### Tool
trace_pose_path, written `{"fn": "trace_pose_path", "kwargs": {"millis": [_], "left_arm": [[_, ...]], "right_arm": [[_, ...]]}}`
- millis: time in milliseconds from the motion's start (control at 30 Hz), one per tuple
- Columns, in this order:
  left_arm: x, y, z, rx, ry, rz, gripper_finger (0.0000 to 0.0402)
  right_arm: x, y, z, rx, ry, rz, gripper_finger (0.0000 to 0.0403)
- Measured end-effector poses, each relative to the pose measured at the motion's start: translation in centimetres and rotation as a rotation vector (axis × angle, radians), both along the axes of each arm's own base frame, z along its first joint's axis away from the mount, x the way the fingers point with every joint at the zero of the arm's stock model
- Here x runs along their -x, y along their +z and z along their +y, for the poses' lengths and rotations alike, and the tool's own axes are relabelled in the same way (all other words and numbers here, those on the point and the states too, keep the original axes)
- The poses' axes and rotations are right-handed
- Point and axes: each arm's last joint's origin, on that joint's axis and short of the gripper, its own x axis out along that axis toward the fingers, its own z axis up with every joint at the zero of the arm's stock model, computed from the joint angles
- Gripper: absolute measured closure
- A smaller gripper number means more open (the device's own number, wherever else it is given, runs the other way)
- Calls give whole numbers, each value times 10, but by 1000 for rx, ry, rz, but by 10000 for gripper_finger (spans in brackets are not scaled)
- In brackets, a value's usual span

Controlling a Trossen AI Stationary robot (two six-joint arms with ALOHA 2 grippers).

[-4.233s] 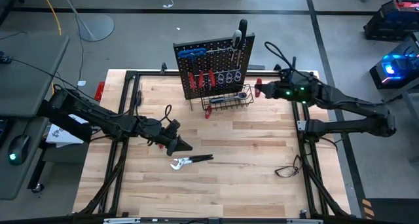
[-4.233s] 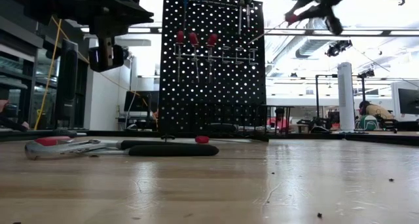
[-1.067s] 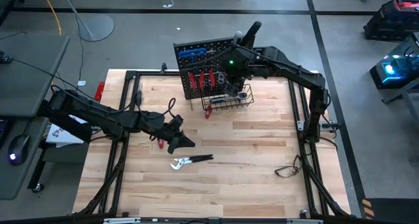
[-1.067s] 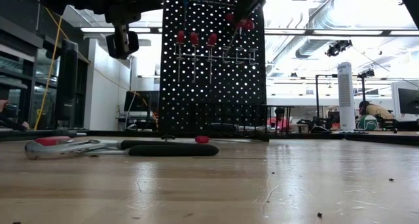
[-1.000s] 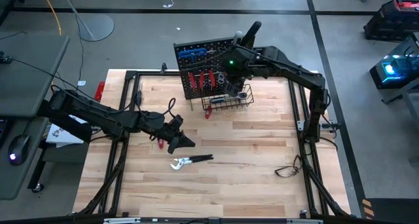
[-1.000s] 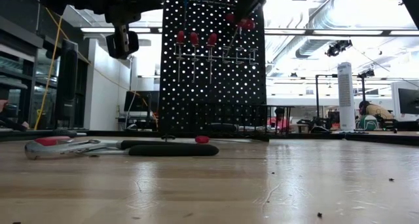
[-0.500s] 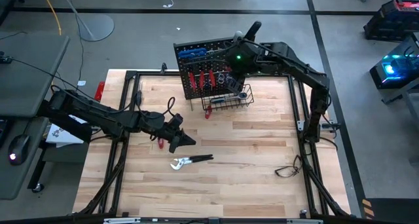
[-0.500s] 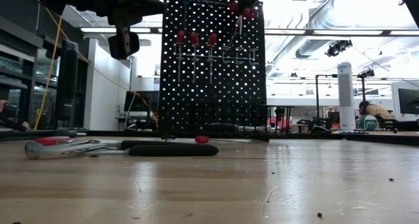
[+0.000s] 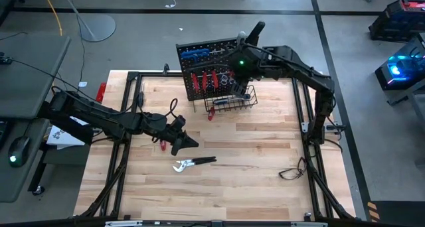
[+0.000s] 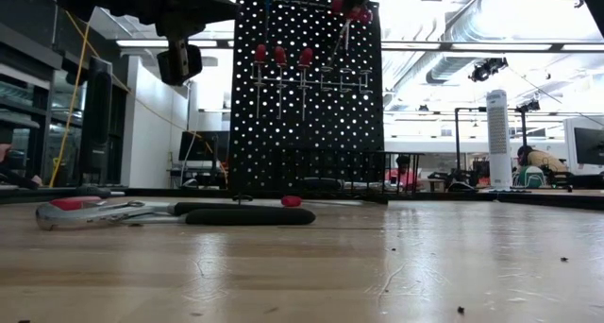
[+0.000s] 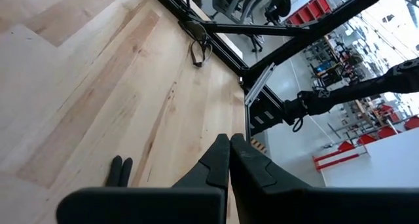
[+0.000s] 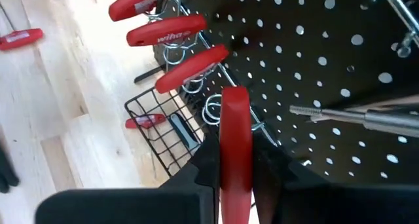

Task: Hang tools onto peg board
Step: Hang the red allen wrench on the peg board

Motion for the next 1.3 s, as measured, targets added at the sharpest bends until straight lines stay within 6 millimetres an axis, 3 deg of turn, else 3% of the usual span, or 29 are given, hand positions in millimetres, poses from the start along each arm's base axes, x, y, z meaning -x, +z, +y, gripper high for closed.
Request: {"fn": "trace_pose_path", "kwargs": {"millis": [300,600,933,1167,1300], "left_arm": [[0,0,0,-34,-3,-7,401],[0,-1,0,-57,-6,0,401],[0,0,2,-200,10,-37,402],[-11,32,2,-447,-5,-95,398],[-23,53,3,-647,17,-61,369]], "right_arm": [[0,0,7,76,-46,21,364],[0,1,20,39,-30,5,364],[23,12,49,-101,11,-3,364],[17,6,73,-238,104,1,364],[12,-3,83,-261,106,31,364]]}}
